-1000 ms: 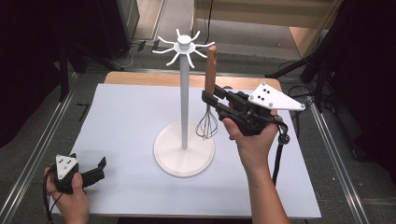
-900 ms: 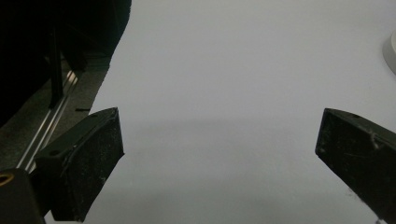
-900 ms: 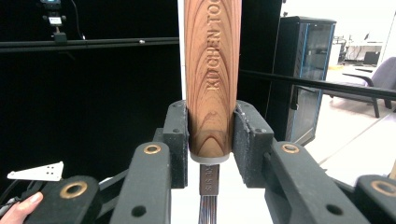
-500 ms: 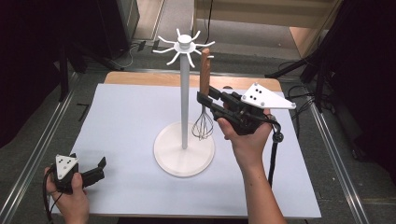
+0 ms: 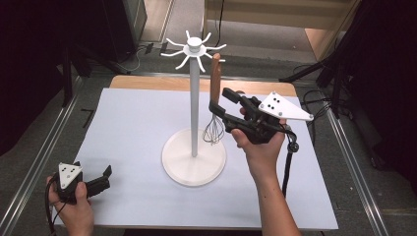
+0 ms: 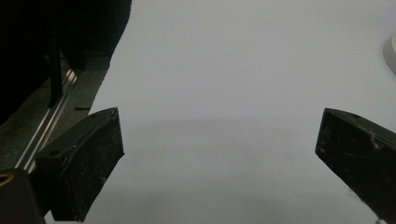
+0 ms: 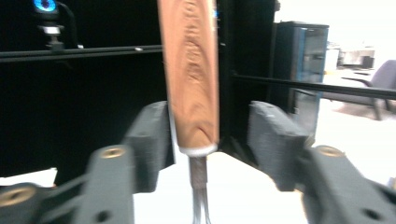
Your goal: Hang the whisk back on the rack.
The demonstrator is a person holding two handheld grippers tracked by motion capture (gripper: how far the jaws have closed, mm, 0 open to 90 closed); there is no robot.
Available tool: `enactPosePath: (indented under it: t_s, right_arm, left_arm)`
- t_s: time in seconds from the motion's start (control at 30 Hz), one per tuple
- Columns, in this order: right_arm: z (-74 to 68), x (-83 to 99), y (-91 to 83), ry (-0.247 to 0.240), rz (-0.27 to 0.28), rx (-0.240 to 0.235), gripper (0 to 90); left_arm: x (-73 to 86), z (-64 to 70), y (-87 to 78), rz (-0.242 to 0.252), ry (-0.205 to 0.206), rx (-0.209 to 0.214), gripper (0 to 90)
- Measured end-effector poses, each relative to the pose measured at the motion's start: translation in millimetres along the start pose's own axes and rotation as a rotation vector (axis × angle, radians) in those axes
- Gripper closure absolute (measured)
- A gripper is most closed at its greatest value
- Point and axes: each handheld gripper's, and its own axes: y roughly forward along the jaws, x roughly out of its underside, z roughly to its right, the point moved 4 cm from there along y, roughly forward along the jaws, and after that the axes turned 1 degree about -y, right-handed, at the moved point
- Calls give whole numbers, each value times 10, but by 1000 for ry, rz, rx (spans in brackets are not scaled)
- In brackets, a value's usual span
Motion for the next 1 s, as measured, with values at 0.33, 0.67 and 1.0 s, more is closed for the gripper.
enactPosePath:
  t_s: [0.33, 0.67, 1.0]
  right_arm:
    - [169, 314, -212, -17, -130, 205, 57]
    - [329, 615, -501, -2, -180, 240, 0]
    - [480, 957, -849, 43, -194, 290, 0]
  left_arm:
    - [1, 9, 0, 2, 11, -4, 18]
    - [3, 22, -4, -4, 27, -10, 18]
    - [5, 36, -6, 0, 33, -16, 19]
